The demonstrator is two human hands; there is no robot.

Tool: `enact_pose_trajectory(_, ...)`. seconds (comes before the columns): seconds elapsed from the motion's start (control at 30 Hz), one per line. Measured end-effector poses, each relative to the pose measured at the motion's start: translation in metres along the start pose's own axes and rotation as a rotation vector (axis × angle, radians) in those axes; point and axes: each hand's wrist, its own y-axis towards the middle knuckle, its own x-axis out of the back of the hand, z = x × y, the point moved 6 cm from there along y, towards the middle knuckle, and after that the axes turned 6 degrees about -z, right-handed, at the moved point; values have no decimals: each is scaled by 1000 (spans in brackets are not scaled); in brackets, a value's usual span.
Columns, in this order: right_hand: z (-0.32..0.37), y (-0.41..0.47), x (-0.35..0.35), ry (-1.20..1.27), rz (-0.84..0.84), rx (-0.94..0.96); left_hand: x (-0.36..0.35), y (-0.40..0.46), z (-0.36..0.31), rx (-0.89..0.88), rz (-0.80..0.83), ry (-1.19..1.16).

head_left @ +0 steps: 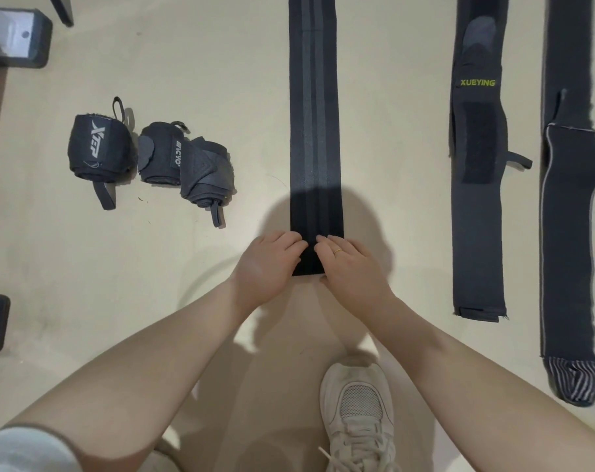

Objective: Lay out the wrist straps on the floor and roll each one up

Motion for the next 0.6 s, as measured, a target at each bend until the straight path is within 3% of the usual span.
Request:
enact_pose_trajectory(0.23,-10,-2,0,149,-75,-77,16,15,-4,145,88,-27)
enact_pose_trajectory(0.37,-15,4,3,176,33,-99,16,26,-4,125,191,42)
enact_pose_trajectory(0.5,-30,13,10,450,76,-294,23,30,1,192,135,-119)
enact_pose_trajectory(0.6,-34,24,12,494,126,-313,20,28,6,258,112,-288)
